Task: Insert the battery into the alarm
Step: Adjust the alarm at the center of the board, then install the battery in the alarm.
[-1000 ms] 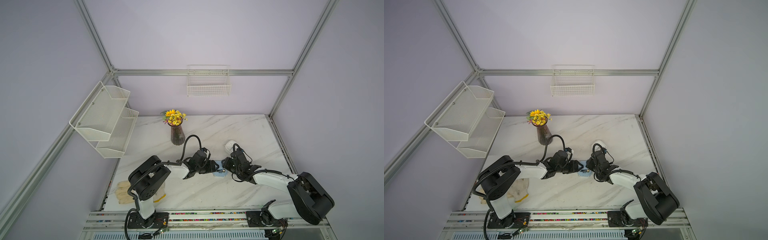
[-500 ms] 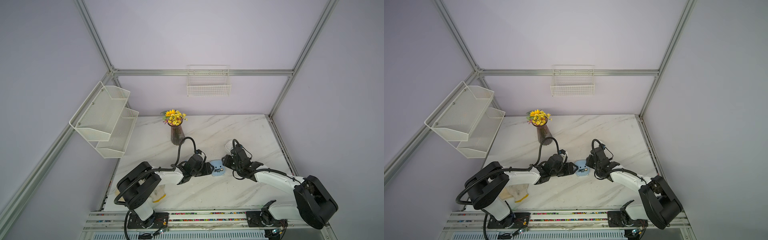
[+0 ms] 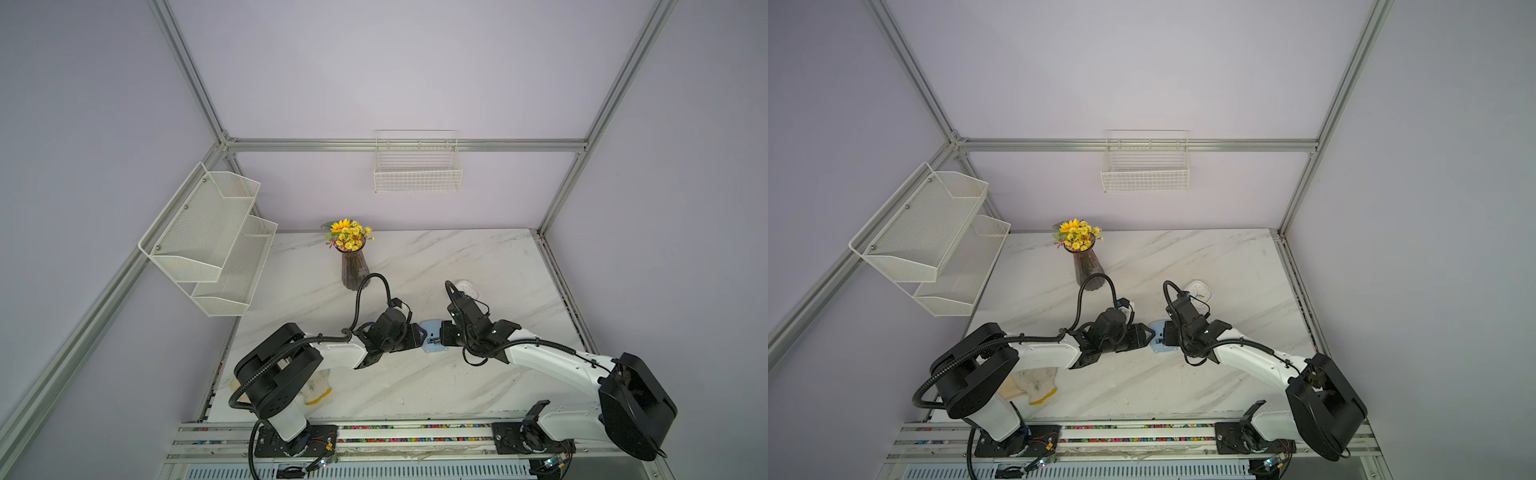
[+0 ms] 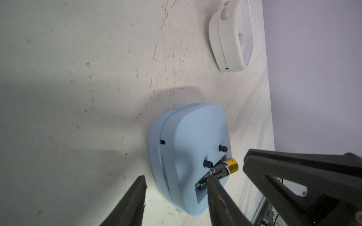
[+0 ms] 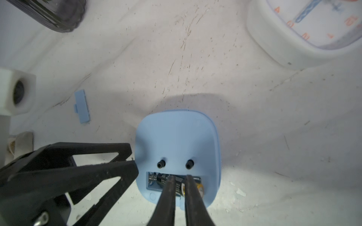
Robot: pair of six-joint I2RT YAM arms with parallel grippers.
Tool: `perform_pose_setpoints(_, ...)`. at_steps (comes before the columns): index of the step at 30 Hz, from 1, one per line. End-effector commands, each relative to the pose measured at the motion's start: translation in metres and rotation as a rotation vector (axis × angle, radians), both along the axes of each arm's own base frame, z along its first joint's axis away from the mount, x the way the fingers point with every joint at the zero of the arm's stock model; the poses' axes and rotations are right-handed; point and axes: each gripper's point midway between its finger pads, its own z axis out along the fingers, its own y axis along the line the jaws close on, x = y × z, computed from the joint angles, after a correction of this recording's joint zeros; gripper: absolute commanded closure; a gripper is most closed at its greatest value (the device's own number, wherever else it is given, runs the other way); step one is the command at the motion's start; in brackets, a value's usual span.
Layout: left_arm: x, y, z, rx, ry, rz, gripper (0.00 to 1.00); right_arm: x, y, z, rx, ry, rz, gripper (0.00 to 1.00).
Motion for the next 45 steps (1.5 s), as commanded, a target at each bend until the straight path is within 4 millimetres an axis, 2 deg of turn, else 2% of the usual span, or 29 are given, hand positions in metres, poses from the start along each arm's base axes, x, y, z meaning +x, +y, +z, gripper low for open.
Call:
perform_pose_setpoints(1,0.010,-0.007,0.013,-0.044,-0.039,0.027,0.50,0.001,-0.008,0.004,-0.075,-0.012,-0.016,0.85)
perform_pose_setpoints(5,0.009,-0.005,0.010,-0.038,-0.034,0.032,0.50,0.000,-0.015,0.007,-0.125,-0.020,-0.036,0.85)
perform_pose_setpoints(10,0.008,-0.007,0.006,-0.035,-0.021,0.031,0.50,-0.001,-0.011,0.007,-0.129,-0.019,-0.030,0.85)
perform_pose_setpoints(14,0.007,-0.010,0.005,-0.033,-0.019,0.024,0.50,-0.007,-0.013,-0.002,-0.151,0.016,-0.026,0.85)
perform_pose_setpoints(19,0.007,-0.009,0.004,-0.030,-0.018,0.027,0.51,-0.010,-0.013,-0.004,-0.152,0.024,-0.031,0.86)
perform_pose_setpoints(21,0.007,-0.009,0.002,-0.025,-0.017,0.028,0.51,-0.011,-0.013,-0.012,-0.166,0.042,-0.028,0.86)
perform_pose_setpoints(25,0.007,-0.010,0.001,-0.025,-0.014,0.028,0.52,-0.011,-0.011,-0.013,-0.161,0.041,-0.026,0.89)
perform_pose_setpoints(45,0.007,-0.014,-0.010,-0.015,0.010,0.021,0.54,-0.019,0.000,-0.024,-0.105,0.078,-0.008,0.90)
